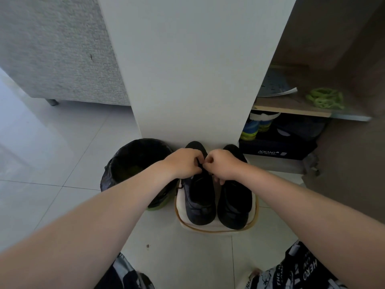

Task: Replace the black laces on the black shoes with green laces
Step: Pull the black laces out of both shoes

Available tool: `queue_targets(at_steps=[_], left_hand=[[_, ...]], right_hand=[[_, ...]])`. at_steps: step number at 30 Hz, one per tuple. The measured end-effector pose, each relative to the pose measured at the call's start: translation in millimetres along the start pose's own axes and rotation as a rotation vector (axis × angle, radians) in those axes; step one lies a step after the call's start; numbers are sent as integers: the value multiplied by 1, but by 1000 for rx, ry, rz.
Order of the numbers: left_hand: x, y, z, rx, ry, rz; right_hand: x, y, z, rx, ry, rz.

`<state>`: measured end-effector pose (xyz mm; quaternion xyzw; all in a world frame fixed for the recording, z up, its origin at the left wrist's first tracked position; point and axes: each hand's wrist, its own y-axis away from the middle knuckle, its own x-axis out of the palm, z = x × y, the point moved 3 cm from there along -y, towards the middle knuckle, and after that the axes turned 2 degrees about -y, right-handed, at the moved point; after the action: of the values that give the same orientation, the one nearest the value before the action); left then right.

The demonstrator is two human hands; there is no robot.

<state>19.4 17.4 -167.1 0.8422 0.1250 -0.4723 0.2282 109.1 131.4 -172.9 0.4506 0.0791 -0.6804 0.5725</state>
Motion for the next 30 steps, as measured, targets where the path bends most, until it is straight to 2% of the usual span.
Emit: queue_targets(at_steps=[6, 12, 18, 24, 30], left_hand=[[-2, -2, 4, -7, 37, -32], [-7, -5, 2, 35, -107, -46], [-7, -5, 7, 19, -88, -117], [-6, -5, 9, 10, -82, -94], [-6, -5, 9, -8, -32, -95]], right_hand=[[-3, -2, -3, 10, -120, 46], [5, 0, 3, 25, 48, 163], [1, -4, -5, 8, -129, 102], [2, -4, -8, -22, -152, 47], [5, -3, -3, 6, -117, 80]])
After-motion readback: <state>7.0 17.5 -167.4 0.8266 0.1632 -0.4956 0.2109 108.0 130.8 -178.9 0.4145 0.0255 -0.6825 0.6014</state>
